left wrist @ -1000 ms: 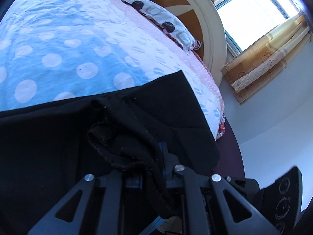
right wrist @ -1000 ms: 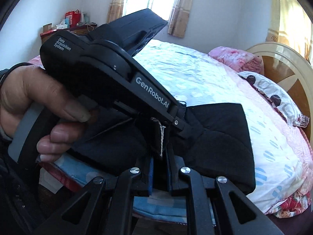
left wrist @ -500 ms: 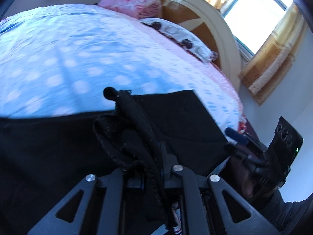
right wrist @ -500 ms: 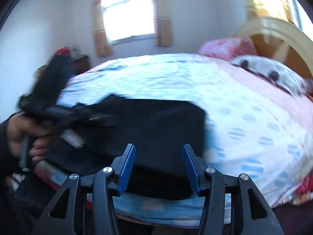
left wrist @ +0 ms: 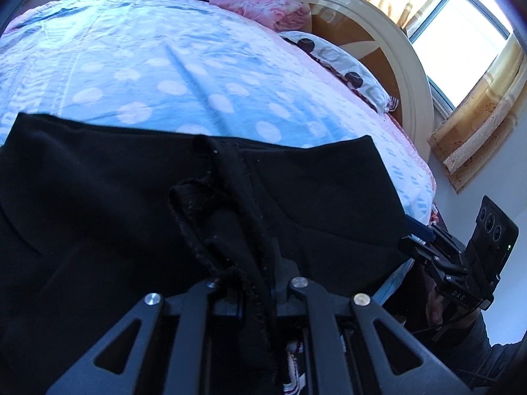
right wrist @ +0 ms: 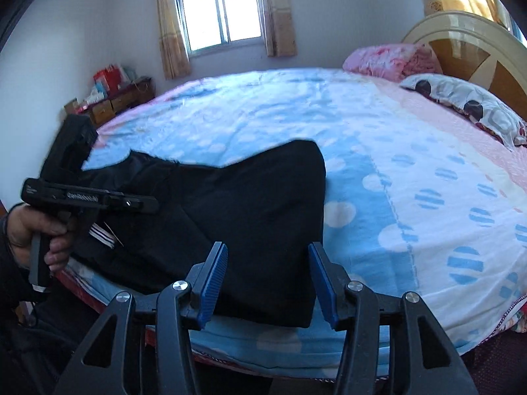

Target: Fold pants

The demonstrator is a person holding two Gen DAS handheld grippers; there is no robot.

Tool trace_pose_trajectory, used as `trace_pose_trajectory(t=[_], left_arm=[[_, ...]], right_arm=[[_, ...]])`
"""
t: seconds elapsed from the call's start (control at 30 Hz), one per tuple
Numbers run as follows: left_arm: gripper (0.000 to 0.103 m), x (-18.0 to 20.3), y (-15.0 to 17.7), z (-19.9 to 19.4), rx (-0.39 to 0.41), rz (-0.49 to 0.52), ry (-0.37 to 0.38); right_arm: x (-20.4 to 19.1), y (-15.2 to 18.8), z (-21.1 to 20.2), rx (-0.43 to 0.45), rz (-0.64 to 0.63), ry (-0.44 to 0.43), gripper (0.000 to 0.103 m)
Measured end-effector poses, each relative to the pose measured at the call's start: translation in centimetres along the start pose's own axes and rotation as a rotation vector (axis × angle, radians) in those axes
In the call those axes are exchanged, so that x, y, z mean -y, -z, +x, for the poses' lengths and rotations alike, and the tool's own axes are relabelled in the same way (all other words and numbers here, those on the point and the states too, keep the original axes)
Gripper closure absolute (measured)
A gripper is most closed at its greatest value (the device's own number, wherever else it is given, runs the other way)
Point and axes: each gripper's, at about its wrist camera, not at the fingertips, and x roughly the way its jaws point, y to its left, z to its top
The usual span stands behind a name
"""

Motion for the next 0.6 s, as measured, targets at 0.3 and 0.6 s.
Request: trace_pose_trajectory(t=[0.3,0.6], left_arm=[[0.091,1.1,0.7,-0.4,0.021,0.09,-0.077],[0.088,-0.3,1.2,-1.1,0.034,0.069,-0.06]], right_arm=[[-0.6,0.1,1.2,-0.062,-0.034,0.03,0.045],[-0.6,0.0,1.6,-0.077,-0.022,0.048,0.045]])
